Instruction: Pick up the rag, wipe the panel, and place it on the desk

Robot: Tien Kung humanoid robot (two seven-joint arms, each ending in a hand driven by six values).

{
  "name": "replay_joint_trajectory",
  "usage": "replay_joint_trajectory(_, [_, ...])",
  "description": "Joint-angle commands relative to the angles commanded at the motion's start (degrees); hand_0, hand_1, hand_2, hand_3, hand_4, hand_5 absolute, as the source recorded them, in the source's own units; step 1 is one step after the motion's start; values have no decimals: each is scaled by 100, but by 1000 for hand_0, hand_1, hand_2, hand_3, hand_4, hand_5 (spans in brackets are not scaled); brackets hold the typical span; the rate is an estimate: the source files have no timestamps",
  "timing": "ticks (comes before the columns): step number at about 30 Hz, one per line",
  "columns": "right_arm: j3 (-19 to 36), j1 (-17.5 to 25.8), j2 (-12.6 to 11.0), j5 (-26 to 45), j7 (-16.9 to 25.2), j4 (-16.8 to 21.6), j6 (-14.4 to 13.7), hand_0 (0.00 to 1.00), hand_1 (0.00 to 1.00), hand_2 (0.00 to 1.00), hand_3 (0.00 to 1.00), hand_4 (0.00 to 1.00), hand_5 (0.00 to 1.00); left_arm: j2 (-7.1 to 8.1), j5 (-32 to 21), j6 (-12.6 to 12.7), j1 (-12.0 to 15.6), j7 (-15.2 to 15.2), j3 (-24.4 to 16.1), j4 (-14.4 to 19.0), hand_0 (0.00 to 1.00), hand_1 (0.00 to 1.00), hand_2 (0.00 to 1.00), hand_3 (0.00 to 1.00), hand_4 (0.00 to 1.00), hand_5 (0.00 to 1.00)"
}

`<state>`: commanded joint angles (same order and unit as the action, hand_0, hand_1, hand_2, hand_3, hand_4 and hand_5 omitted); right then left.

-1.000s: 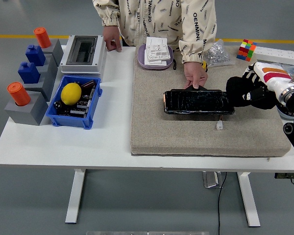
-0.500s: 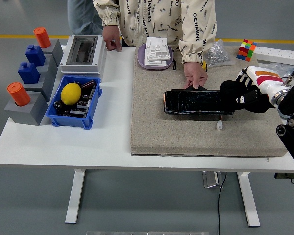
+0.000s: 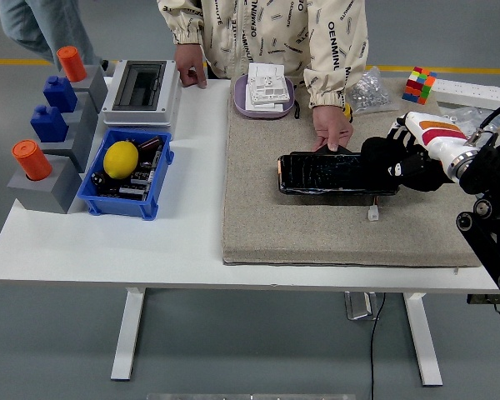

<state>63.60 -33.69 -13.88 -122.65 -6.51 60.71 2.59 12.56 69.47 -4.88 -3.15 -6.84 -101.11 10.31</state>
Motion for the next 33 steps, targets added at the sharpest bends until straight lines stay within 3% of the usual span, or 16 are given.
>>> replay_joint_trajectory(14, [-340,-125,330,79,-1,-58,-4,305,417,462,447,971,96,25,-21,12,-25,-13,19,0,724,716,766,625,692,580])
replay_joint_trajectory(33, [-1106,-612,817,276,26,-241,-19,305,419,462,448,970,98,47,-52,12,-42,-22,104,0,723,716,767,625,692,581])
